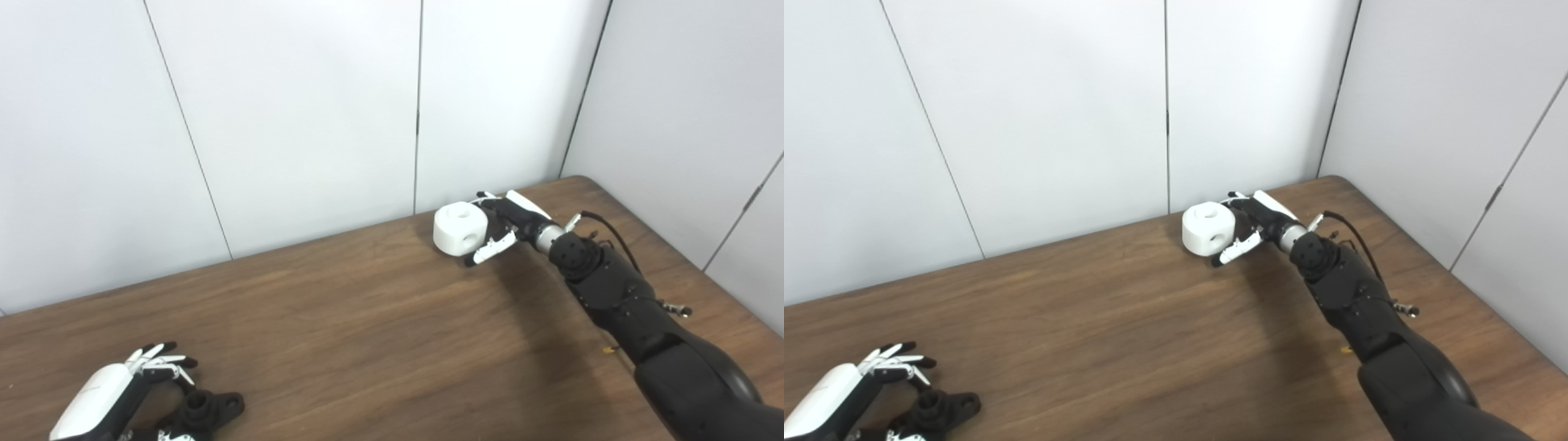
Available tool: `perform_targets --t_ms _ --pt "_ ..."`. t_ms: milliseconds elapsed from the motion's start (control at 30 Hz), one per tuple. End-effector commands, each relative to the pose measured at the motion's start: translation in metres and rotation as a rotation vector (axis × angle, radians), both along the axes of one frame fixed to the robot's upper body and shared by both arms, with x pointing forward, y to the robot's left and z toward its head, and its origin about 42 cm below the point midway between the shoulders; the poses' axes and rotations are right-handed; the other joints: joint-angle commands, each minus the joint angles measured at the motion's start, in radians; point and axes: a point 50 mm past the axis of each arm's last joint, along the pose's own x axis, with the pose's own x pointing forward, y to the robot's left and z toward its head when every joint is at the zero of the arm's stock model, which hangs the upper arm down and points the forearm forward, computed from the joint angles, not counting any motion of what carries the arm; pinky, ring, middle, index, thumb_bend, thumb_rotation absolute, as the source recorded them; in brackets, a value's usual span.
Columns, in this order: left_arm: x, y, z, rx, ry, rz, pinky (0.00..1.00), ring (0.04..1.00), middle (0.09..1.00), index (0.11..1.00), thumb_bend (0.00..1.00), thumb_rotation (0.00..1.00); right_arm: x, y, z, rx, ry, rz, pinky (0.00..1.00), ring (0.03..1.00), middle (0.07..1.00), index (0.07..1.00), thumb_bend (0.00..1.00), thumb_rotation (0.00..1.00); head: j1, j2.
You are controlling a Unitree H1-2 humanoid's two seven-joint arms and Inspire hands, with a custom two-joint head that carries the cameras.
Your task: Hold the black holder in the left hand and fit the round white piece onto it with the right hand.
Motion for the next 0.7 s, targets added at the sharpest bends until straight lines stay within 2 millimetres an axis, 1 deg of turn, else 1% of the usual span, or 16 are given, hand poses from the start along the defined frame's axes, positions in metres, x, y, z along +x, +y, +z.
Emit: perform_targets --t_ms 0,167,367,500,567,667 --pt "0.0042 0.0082 0.0230 0.011 -0.079 0.000 1.00 0.945 0.791 0.483 0.52 0.04 0.0191 0.0086 0.0345 0.005 -0.109 0.041 1.00 1.000 0.998 0.781 1.00 0.18 -0.001 0.003" --pt "0.0022 0.0106 0.0226 0.010 -0.082 0.006 1.00 0.943 0.788 0.482 0.52 0.04 0.0229 0.0155 0.0333 0.012 -0.105 0.050 1.00 1.000 1.000 0.781 1.00 0.19 0.002 0.002" --pt "0.0011 0.0124 0.0203 0.010 -0.080 0.012 1.00 0.948 0.791 0.482 0.52 0.04 0.0256 0.0167 0.0326 0.019 -0.106 0.060 1.00 1.000 0.999 0.783 1.00 0.21 0.008 -0.001" --pt "0.0016 0.0110 0.0217 0.013 -0.085 0.012 1.00 0.943 0.786 0.482 0.52 0.04 0.0268 0.0172 0.0299 0.019 -0.103 0.056 1.00 1.000 0.995 0.782 1.00 0.25 0.013 -0.004" --pt "0.0020 0.0108 0.0222 0.014 -0.087 0.012 1.00 0.942 0.785 0.482 0.52 0.04 0.0275 0.0177 0.0284 0.017 -0.103 0.053 1.00 1.000 0.991 0.773 1.00 0.26 0.015 -0.004" --pt "0.0015 0.0112 0.0238 0.016 -0.084 0.017 1.00 0.946 0.790 0.482 0.52 0.04 0.0283 0.0180 0.0249 0.006 -0.111 0.040 1.00 1.000 0.981 0.722 1.00 0.25 0.015 0.000"
